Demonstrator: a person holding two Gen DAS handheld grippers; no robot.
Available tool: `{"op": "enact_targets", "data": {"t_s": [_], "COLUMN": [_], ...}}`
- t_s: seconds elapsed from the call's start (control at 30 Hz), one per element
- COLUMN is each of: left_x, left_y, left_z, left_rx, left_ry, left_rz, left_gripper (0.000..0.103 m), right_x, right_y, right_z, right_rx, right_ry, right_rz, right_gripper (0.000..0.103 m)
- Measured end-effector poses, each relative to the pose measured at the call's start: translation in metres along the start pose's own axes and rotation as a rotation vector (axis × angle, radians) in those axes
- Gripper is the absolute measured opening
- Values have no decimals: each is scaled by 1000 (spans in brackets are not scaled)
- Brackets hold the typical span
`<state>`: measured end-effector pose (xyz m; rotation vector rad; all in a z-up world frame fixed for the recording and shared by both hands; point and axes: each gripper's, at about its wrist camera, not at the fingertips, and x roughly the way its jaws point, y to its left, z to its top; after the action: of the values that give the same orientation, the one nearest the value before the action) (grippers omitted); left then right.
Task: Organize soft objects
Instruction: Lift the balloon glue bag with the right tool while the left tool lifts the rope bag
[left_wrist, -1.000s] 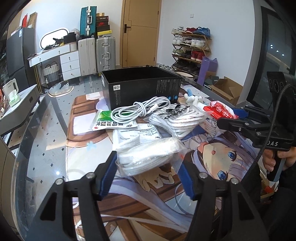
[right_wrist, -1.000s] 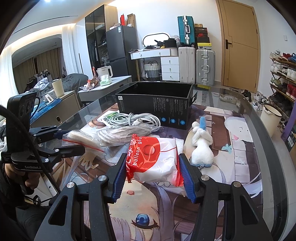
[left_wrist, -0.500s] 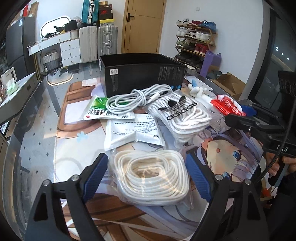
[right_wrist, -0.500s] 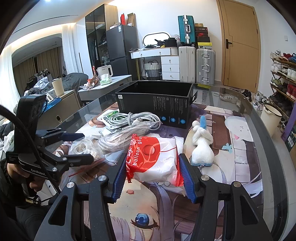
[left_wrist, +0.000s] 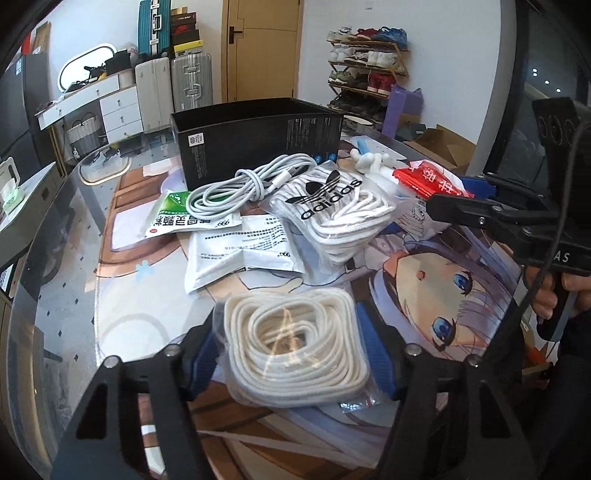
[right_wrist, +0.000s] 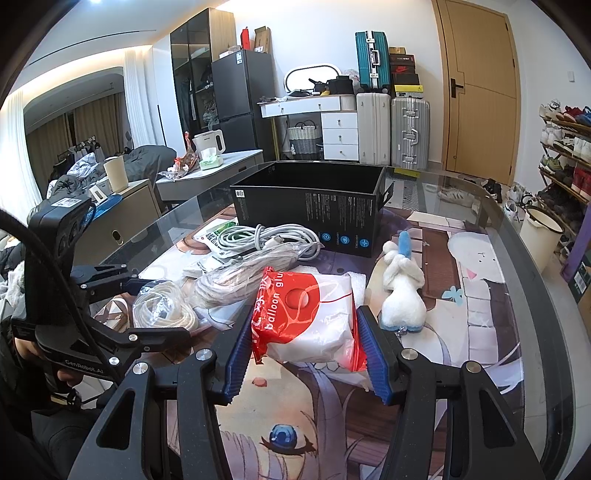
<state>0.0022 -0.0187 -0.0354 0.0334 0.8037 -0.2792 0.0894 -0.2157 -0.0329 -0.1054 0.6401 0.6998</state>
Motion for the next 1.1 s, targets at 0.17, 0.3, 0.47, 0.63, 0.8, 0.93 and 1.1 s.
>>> {"op": "enact_targets", "data": {"t_s": [0.17, 0.3, 0.47, 0.63, 0.8, 0.93, 1.1], "left_x": [-9, -20, -36, -50, -59, -62, -60], "left_y": [5, 10, 17, 22, 26, 29, 36], "left_z": [2, 4, 8, 18, 34, 45, 64], "left_rx": [-17, -33, -61, -88, -99, -108, -121], "left_ry": [-26, -65, -124, -186, -243, -276, -310], "left_rz": [1, 5, 14, 30, 47, 57, 73], "left_gripper": [65, 65, 65, 65, 65, 65, 65], "right_x": [0, -2, -8, -16, -22, -23, -24], "right_y": [0, 1, 2, 3, 3, 4, 1], "right_z": [1, 2, 6, 13, 24, 35, 51], "right_rx": [-1, -3, -6, -1, -1, -2, 0], "right_ry": [-4, -13, -41, -84, -124, -145, -169], "right_rz": [0, 3, 10, 21, 22, 27, 20], "right_gripper": [55, 55, 55, 55, 55, 55, 55]}}
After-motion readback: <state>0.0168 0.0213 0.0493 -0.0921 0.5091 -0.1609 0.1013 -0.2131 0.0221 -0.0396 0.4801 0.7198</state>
